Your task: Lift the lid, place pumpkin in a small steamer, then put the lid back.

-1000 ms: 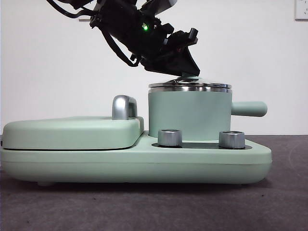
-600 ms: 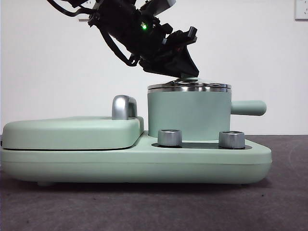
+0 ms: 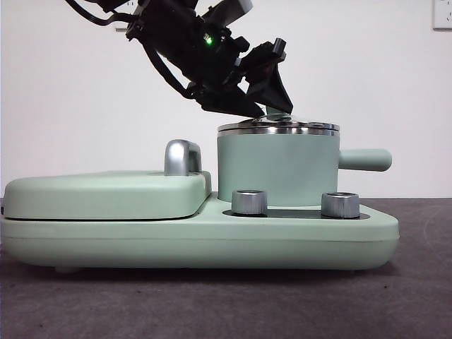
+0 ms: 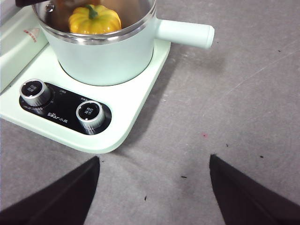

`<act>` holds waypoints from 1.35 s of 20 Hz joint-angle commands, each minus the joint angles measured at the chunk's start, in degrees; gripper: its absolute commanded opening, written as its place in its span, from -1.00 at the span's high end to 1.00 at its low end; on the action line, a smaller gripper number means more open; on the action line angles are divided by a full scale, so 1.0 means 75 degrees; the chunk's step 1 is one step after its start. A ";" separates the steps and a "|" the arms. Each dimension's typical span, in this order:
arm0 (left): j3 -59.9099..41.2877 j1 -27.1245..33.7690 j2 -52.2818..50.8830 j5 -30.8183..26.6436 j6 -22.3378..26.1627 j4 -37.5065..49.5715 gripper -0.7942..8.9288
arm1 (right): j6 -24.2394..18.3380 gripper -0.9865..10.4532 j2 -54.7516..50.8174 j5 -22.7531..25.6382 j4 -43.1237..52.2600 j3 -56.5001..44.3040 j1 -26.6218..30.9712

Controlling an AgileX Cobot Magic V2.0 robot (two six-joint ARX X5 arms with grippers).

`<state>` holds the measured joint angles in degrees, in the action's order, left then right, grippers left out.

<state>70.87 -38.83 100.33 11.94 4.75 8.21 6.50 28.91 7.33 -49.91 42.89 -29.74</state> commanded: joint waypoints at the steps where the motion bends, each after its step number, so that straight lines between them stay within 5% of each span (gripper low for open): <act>1: 0.0131 0.0015 -0.0134 0.0017 -0.0536 -0.0026 0.24 | 0.0087 0.20 0.0023 0.0029 0.0076 0.0038 -0.0061; 8: 0.0128 0.0618 -0.1585 0.0431 -0.1775 -0.2165 0.24 | 0.0017 0.20 0.0044 -0.0102 0.0291 0.0038 -0.0061; 12: -0.0003 0.0976 -0.2253 0.0539 -0.1740 -0.3780 0.24 | -0.0015 0.20 0.0501 -0.0659 0.1070 0.0038 -0.0061; 20: -0.2690 0.1326 -0.4715 0.0525 -0.2168 -0.4004 0.24 | -0.0230 0.20 0.2425 -0.1821 0.3080 0.0038 -0.0061; 27: -0.3558 0.1399 -0.6149 0.0178 -0.2556 -0.4523 0.26 | -0.0268 0.20 0.3013 -0.2503 0.3625 0.0038 -0.0070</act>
<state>43.86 -28.14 54.26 14.00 -13.65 -25.85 4.89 51.03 -11.00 -23.42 42.89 -29.89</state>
